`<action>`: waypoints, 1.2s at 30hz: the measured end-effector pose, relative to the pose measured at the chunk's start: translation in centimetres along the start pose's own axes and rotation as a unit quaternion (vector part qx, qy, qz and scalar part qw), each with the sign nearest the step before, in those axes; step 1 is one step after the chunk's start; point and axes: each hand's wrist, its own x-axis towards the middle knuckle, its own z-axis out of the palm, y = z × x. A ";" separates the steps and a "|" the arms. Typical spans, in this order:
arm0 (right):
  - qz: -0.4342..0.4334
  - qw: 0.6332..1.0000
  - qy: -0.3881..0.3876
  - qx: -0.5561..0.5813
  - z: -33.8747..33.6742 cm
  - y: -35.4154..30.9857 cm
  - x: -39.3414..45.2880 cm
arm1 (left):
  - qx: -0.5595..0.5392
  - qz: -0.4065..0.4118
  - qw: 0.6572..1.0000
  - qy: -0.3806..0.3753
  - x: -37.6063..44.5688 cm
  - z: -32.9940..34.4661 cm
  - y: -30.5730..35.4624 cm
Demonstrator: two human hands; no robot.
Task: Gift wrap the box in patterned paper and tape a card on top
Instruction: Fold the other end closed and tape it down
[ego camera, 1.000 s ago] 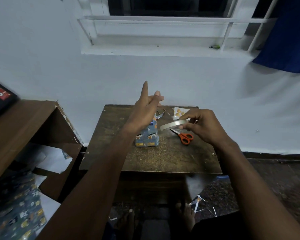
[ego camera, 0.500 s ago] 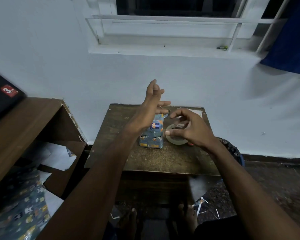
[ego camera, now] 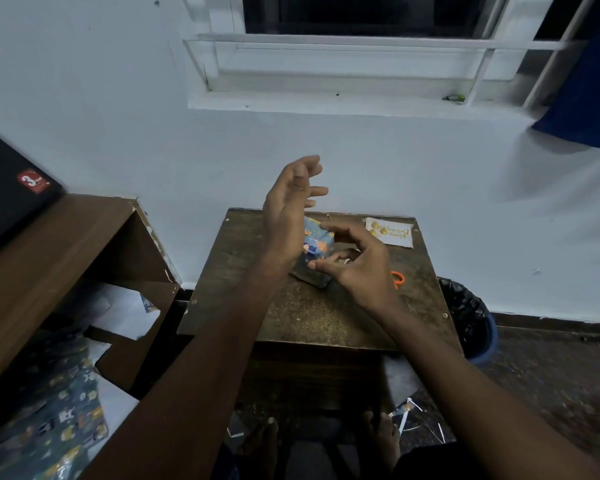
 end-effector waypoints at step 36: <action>0.091 0.990 0.058 0.090 0.0 0.4 1.0 | 0.060 -0.167 0.984 -0.016 -2.3 0.2 -3.6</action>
